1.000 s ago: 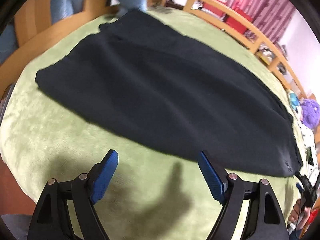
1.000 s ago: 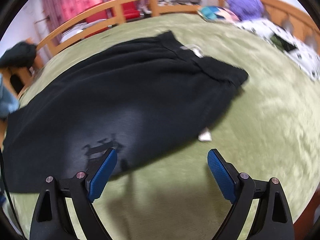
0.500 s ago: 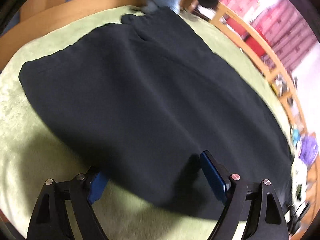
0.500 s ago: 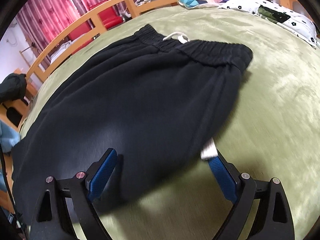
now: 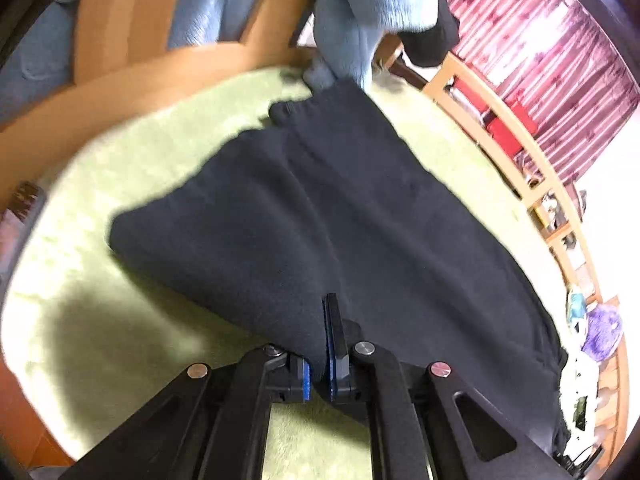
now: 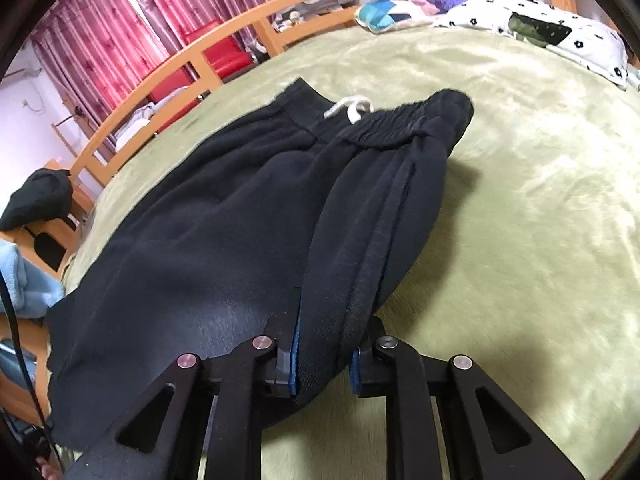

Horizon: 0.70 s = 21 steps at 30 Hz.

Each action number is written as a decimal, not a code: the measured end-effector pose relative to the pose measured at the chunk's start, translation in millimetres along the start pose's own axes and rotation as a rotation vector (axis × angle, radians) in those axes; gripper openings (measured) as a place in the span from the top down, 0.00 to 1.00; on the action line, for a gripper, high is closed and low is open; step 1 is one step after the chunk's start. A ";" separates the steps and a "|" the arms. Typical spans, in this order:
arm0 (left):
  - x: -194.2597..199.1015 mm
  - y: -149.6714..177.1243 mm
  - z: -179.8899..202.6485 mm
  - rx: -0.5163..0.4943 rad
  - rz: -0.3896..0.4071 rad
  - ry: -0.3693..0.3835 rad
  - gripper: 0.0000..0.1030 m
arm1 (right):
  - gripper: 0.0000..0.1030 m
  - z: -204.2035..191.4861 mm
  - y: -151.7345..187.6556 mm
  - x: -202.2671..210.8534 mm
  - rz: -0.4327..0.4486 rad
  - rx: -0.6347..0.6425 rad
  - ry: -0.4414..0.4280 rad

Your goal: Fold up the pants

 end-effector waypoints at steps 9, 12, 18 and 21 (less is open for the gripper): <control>6.0 -50.4 56.9 -0.131 0.080 0.042 0.94 | 0.82 -34.2 -42.7 15.7 0.011 0.052 -0.062; -6.2 -76.6 85.3 -0.170 0.115 0.049 0.94 | 0.82 -63.5 -69.9 3.9 0.038 0.097 -0.098; -52.4 -132.4 152.7 -0.268 0.206 0.037 0.94 | 0.82 -125.9 -132.1 -48.1 0.087 0.136 -0.155; -76.3 -155.9 177.3 -0.281 0.242 0.042 0.94 | 0.83 -152.9 -162.7 -83.2 0.095 0.137 -0.156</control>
Point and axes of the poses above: each gripper's, at about its wrist camera, not at the fingertips, and x roughly against the way its jaws point, z to its right, y to its underside, the point moved 9 cm from there along -x, roughly the way its jaws point, and after that the axes turned 14 degrees about z, right-handed, at the moved point
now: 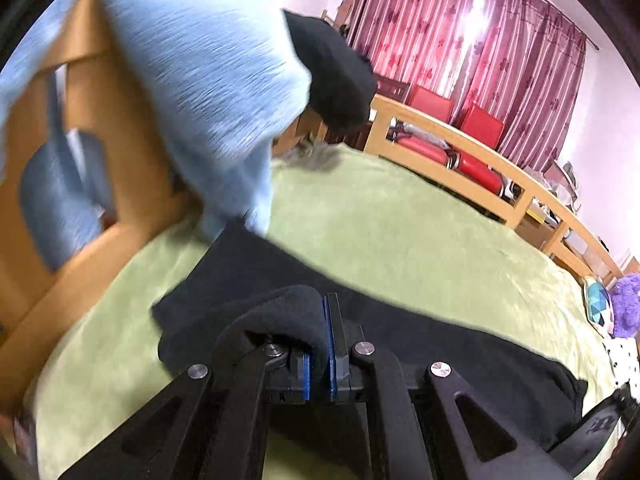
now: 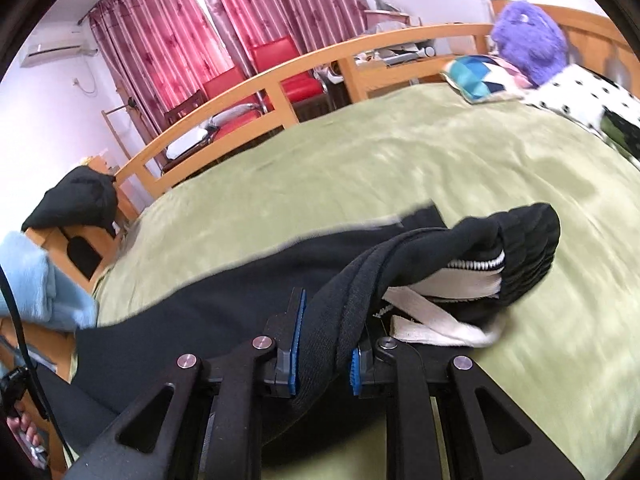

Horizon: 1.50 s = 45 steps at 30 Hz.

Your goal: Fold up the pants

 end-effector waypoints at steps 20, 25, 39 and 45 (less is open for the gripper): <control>-39.4 84.0 8.6 -0.042 -0.210 -0.019 0.28 | 0.29 2.8 79.2 -38.3 -0.117 0.233 0.088; -8.8 137.3 4.4 0.043 -0.290 0.043 0.25 | 0.28 46.7 133.4 -5.5 -0.194 0.165 0.117; -70.3 211.1 39.2 0.191 -0.375 0.066 0.26 | 0.18 96.3 137.2 -53.1 -0.189 -0.223 0.099; -89.0 206.0 48.8 0.176 -0.332 -0.013 0.46 | 0.33 86.6 127.3 -86.8 -0.153 -0.188 0.140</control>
Point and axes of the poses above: each gripper's, at about its wrist camera, not at the fingertips, and x roughly against the way its jaws point, z to its right, y to its underside, the point moved 9 cm from there along -x, roughly the way its jaws point, and after that the axes turned 14 degrees about z, right-handed, at the moved point
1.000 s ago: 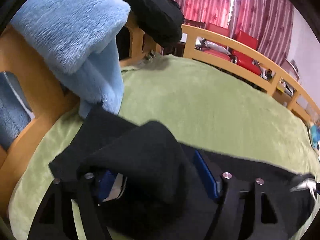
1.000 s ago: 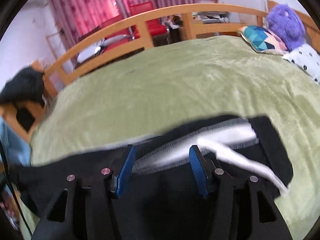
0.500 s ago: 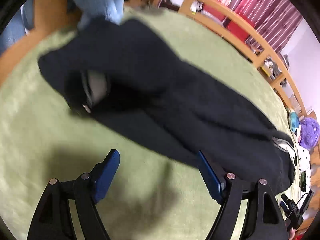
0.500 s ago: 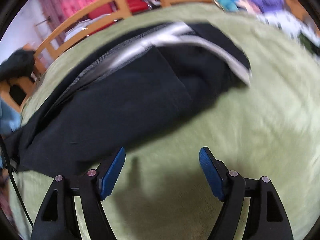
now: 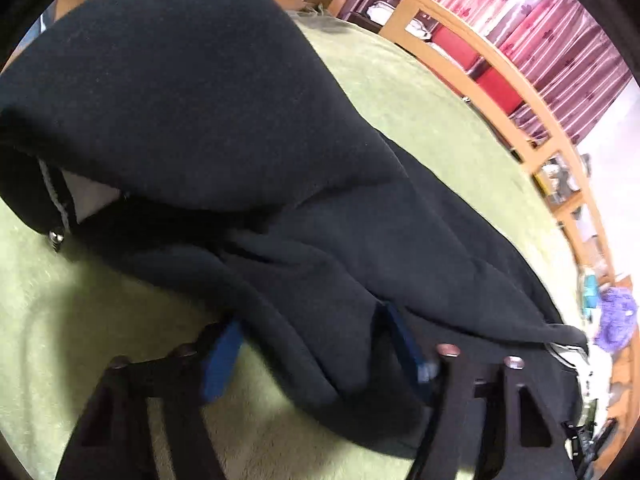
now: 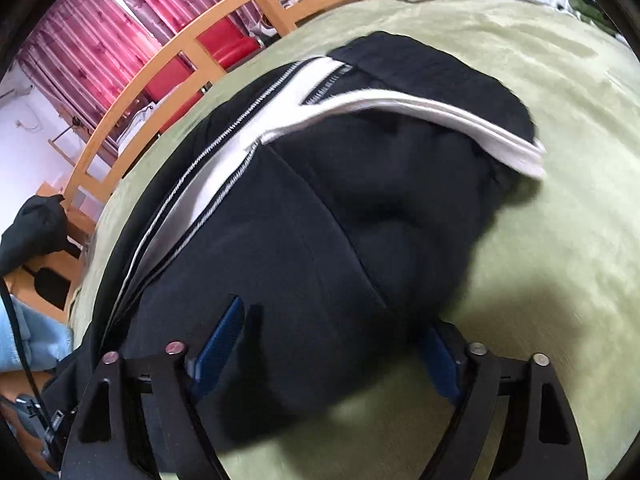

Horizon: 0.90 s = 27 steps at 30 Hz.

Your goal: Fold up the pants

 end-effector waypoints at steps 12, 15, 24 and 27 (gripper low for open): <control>62.1 -2.3 -9.8 -0.034 0.023 0.021 0.89 | 0.89 2.5 -9.4 62.3 0.066 -0.004 -0.037; 93.2 11.6 -15.6 -0.033 -0.002 0.042 0.90 | 0.89 19.3 -3.2 101.3 0.069 0.005 -0.032; 207.5 119.3 -2.0 -0.122 -0.098 0.143 0.90 | 0.89 144.9 22.9 240.2 0.066 -0.005 0.046; 236.8 158.4 5.9 -0.161 -0.129 0.183 0.89 | 0.89 189.6 30.3 272.0 0.049 -0.007 0.080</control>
Point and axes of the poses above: each gripper's, at about its wrist camera, not at the fingertips, and x roughly against the way its jaws point, z to its right, y to its underside, the point moved 9 cm from there along -x, roughly the way its jaws point, and after that the axes turned 14 degrees about z, right-handed, at the moved point
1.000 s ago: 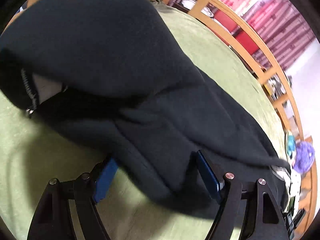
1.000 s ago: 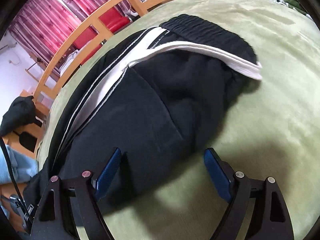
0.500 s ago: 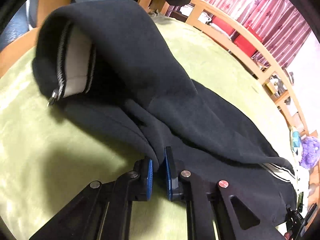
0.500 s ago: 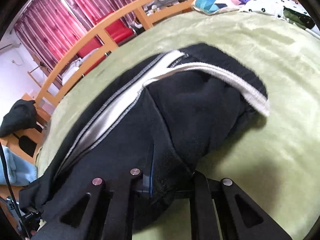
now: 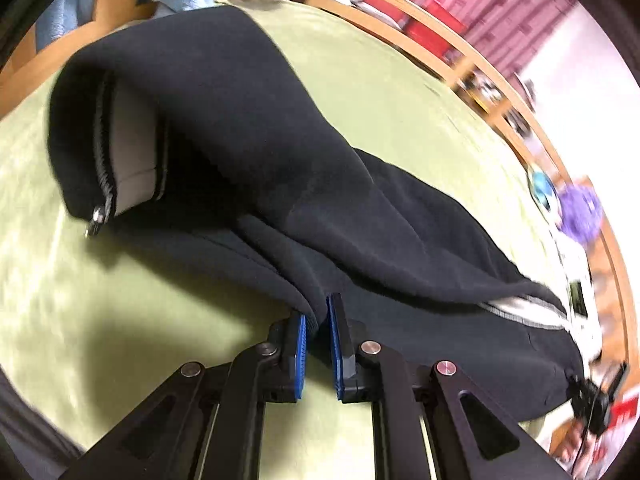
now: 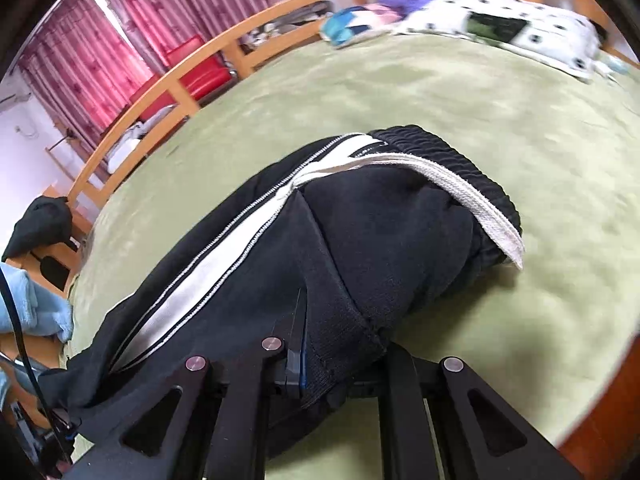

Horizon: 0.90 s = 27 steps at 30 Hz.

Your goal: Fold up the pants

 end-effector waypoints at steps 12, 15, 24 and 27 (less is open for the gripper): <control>81.2 25.9 -68.3 -0.064 0.028 -0.033 0.47 | 0.52 11.8 35.4 54.4 -0.035 0.204 0.126; 90.6 15.3 -91.4 -0.009 0.048 -0.009 0.48 | 0.52 -16.1 38.3 70.6 -0.011 0.232 0.093; 54.7 -19.9 -134.4 -0.019 0.097 -0.141 0.47 | 0.42 -135.7 74.6 74.8 -0.031 0.310 -0.064; 38.8 -31.8 -121.3 -0.035 0.131 -0.117 0.50 | 0.42 -162.3 98.3 61.5 -0.088 0.314 -0.091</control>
Point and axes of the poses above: each gripper's, at about its wrist camera, not at the fingertips, and x roughly against the way its jaws point, z to its right, y to its underside, the point moved 9 cm from there along -x, roughly the way its jaws point, and after that the axes turned 14 degrees about z, right-handed, at the moved point
